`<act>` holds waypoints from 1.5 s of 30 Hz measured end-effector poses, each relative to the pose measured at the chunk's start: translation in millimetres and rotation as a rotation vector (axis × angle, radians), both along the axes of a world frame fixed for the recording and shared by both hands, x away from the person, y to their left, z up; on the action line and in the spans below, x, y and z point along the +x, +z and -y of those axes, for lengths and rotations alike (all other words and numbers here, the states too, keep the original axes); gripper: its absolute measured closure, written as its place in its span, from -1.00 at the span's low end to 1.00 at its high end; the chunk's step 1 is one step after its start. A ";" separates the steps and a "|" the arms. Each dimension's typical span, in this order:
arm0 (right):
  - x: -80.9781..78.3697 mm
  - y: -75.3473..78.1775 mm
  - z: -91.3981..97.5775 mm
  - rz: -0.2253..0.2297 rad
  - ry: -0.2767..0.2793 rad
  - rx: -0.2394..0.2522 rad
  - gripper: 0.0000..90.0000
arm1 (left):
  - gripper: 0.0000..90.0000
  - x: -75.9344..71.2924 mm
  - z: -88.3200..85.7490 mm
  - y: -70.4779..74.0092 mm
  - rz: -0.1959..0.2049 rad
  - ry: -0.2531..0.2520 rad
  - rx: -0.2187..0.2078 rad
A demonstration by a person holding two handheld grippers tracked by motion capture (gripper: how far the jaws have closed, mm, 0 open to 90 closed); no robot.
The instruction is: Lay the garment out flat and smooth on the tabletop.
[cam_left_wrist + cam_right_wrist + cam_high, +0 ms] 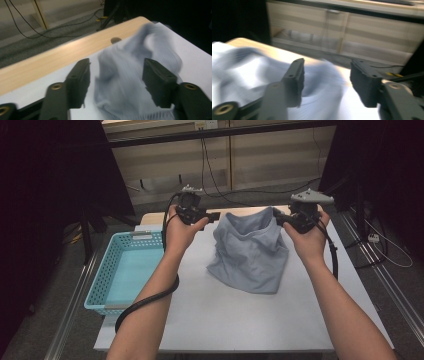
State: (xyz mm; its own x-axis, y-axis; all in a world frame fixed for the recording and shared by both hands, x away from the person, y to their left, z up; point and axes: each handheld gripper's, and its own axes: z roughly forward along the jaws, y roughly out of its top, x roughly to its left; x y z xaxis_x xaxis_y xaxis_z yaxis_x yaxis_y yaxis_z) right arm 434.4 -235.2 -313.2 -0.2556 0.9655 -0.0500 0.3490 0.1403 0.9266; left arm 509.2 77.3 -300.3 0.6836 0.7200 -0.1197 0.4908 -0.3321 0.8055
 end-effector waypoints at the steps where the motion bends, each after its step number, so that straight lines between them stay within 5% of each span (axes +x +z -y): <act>1: -5.3 -4.9 -1.4 -0.005 0.005 -0.016 -0.25 | -0.21 -2.0 -1.9 -5.1 -0.005 -0.001 0.014; 10: -60.7 -51.7 6.4 -0.091 0.107 -0.012 -0.42 | -0.47 -32.4 -9.3 -53.2 -0.056 -0.022 0.035; 13: -78.3 -68.4 9.1 -0.101 0.119 0.027 -0.44 | -0.51 -40.1 -9.7 -66.3 -0.061 -0.028 0.056; 21: -94.8 -97.2 8.8 -0.148 0.148 0.062 -0.47 | -0.62 -60.2 -5.1 -81.4 -0.024 -0.059 0.093; 28: -114.6 -127.1 5.0 -0.182 0.179 0.078 -0.53 | -0.65 -72.8 -5.0 -97.6 -0.006 -0.066 0.064; 36: -123.7 -130.5 10.7 -0.175 0.187 0.058 -0.67 | -0.71 -86.2 -11.8 -114.4 -0.005 -0.096 0.033; 40: -125.5 -131.9 12.6 -0.194 0.193 0.080 -0.69 | -0.73 -88.9 -10.3 -113.3 -0.015 -0.097 0.064; 45: -127.0 -133.1 7.6 -0.175 0.202 0.044 -0.73 | -0.73 -90.2 -11.3 -118.2 -0.015 -0.101 0.075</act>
